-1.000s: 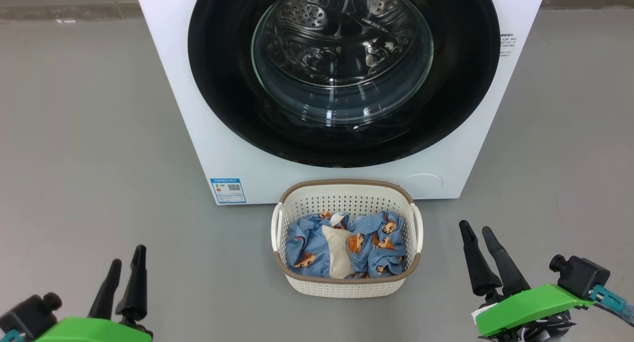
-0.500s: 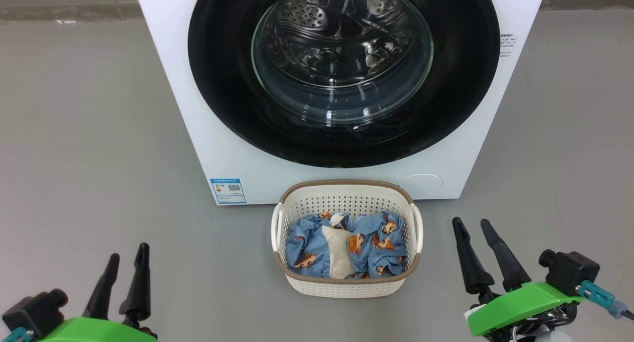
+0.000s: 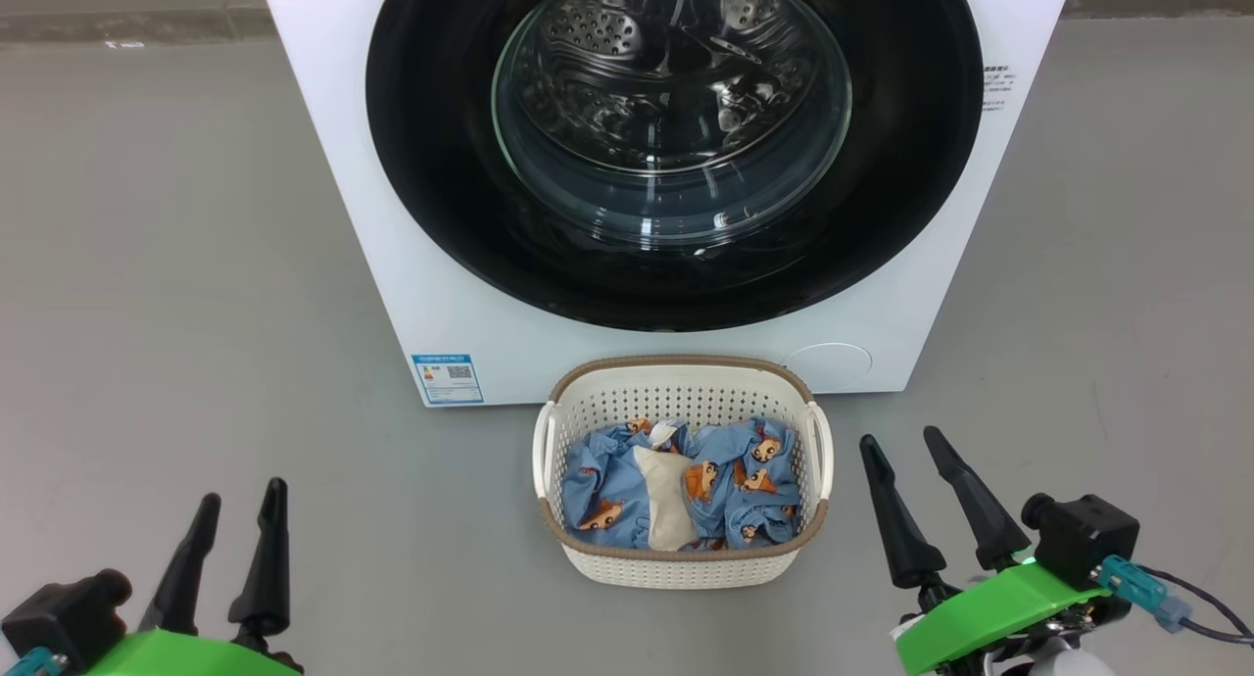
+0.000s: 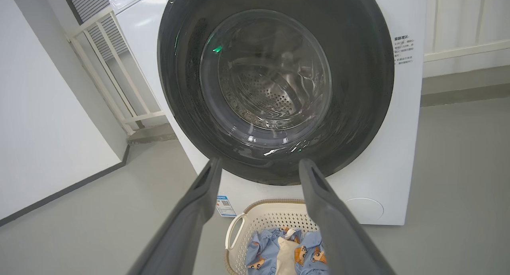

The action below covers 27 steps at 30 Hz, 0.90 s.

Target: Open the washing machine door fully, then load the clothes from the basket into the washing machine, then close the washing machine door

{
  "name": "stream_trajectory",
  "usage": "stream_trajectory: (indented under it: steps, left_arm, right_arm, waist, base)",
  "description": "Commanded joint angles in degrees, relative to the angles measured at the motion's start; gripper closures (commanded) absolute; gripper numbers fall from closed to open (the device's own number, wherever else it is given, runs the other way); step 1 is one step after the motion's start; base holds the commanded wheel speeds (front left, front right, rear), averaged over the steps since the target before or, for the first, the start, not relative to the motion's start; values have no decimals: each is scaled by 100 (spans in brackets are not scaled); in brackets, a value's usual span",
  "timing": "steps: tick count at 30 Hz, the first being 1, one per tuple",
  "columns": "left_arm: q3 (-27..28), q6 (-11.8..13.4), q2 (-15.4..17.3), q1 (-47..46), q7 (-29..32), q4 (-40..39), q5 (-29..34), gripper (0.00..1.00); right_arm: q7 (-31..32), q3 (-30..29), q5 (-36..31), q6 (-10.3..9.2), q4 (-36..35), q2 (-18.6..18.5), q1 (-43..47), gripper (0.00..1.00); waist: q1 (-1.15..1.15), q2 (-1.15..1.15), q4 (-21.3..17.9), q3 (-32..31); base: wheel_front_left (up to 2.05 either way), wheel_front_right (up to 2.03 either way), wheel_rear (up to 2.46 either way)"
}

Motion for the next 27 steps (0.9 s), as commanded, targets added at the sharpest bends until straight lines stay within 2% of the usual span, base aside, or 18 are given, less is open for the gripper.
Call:
stream_trajectory:
  steps: [1,18,27]
  left_arm:
    - [156,-14,188,-208,-91,-157,169,0]
    - [79,-16,359,-271,-384,-144,904,0]
    - [80,-16,372,-260,-418,-153,964,0]
  right_arm:
    - [-87,162,-183,8,-186,1,-297,0]
    - [-358,30,-1182,9,-248,7,-331,0]
    - [-390,-47,-1265,9,-178,7,-311,0]
  waist:
    - [0,0,-3,-1]
    - [0,0,16,18]
    - [0,0,1,13]
  base:
    - [0,0,0]
    - [0,0,0]
    - [0,0,0]
